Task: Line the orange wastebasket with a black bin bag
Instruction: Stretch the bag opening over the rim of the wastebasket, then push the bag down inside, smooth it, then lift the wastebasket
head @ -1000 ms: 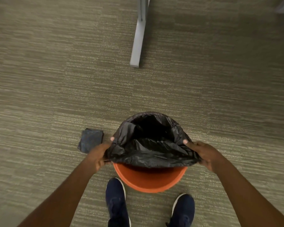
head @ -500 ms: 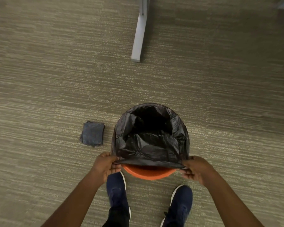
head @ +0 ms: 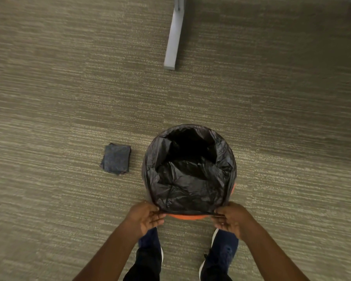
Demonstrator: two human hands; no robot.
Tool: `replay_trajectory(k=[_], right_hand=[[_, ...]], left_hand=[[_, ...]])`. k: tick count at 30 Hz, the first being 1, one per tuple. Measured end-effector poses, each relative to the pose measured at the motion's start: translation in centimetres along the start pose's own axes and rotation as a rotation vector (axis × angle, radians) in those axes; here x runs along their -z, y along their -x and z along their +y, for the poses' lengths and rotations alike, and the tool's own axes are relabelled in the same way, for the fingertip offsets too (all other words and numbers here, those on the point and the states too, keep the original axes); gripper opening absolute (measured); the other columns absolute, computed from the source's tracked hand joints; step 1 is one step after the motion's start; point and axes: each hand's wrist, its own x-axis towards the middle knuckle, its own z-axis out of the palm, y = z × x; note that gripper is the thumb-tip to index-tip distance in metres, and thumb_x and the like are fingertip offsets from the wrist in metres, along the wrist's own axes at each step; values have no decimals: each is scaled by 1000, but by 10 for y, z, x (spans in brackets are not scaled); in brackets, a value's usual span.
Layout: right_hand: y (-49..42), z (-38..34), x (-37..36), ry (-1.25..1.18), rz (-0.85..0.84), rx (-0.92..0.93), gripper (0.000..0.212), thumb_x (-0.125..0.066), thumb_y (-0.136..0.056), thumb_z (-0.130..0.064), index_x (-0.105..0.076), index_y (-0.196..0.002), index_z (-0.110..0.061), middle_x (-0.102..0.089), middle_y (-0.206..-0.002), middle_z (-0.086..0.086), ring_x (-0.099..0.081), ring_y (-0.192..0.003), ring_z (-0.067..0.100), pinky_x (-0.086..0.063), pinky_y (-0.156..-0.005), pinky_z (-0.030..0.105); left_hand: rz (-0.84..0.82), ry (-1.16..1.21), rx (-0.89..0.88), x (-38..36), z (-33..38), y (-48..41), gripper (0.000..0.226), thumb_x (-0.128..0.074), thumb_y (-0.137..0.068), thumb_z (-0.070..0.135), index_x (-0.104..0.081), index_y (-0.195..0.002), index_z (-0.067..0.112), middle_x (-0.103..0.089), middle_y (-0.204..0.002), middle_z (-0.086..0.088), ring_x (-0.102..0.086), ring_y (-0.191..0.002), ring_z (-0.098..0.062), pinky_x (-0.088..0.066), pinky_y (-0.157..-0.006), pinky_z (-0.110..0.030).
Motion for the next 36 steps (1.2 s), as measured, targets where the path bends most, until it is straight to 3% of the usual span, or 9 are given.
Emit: replay_trajectory(k=[4, 8, 18, 23, 25, 28, 31, 33, 36], right_hand=[[6, 4, -29, -169, -20, 162, 32, -54, -97, 8, -44, -125, -3, -64, -109, 24, -64, -96, 37, -53, -89, 50], [-4, 12, -31, -201, -14, 219, 35, -56, -95, 10, -47, -125, -6, -65, -118, 20, -68, -108, 44, -56, -86, 47], [-39, 30, -18, 91, 168, 306, 12, -71, -89, -12, -66, -99, -7, -76, -68, 7, -73, -58, 23, -61, -60, 40], [-31, 24, 5, 323, 186, 311, 24, -76, -86, -22, -59, -75, -9, -64, -50, 1, -57, -40, 16, -43, -42, 24], [-22, 18, 15, 285, 238, 314, 6, -67, -91, -8, -64, -94, -5, -70, -62, 2, -61, -51, 21, -44, -49, 24], [-5, 10, 17, 286, 620, 597, 39, -57, -99, -22, -55, -136, -8, -70, -123, 13, -67, -107, 33, -49, -86, 32], [17, 0, -20, 240, 663, 848, 67, -45, -103, -43, -27, -156, -6, -37, -160, 13, -38, -143, 19, -29, -114, 28], [14, -3, -51, 291, 594, 869, 79, -37, -102, -51, -14, -160, -3, -17, -168, 13, -18, -153, 18, -14, -121, 25], [0, -9, -80, 323, 657, 778, 84, -26, -100, -57, -10, -160, 0, 6, -171, 14, 6, -158, 29, -3, -128, 45]], left_hand=[[23, 49, -174, -23, -10, 3, 24, -40, -96, -14, -56, -110, -2, -67, -88, -17, -63, -77, -29, -54, -74, -38], [39, 106, -239, -33, -9, 7, 27, -39, -95, -16, -55, -110, -1, -67, -98, -20, -64, -82, -29, -53, -73, -35], [71, 12, -354, -17, -20, -19, 36, -45, -94, -16, -60, -116, 7, -71, -110, -18, -69, -92, -35, -59, -75, -37], [119, -163, -335, -2, -17, -29, 17, -55, -93, -8, -61, -109, -2, -73, -66, -11, -68, -51, -19, -57, -51, -28], [141, -147, -334, 7, -13, -27, 21, -57, -93, -8, -58, -113, -2, -70, -75, -14, -66, -57, -23, -55, -56, -32], [366, -131, -551, 8, -10, -19, 43, -51, -97, 4, -48, -139, 10, -64, -119, -14, -65, -107, -36, -55, -88, -46], [422, -198, -790, -20, -6, 4, 65, -45, -101, 37, -26, -160, 17, -34, -163, -7, -35, -149, -24, -31, -121, -43], [365, -198, -808, -49, 0, 7, 72, -39, -103, 50, -18, -162, 15, -23, -169, -6, -23, -155, -23, -23, -126, -46], [392, -9, -740, -78, 14, 4, 67, -37, -106, 48, -27, -159, 10, -35, -163, -11, -36, -149, -27, -31, -121, -44]])
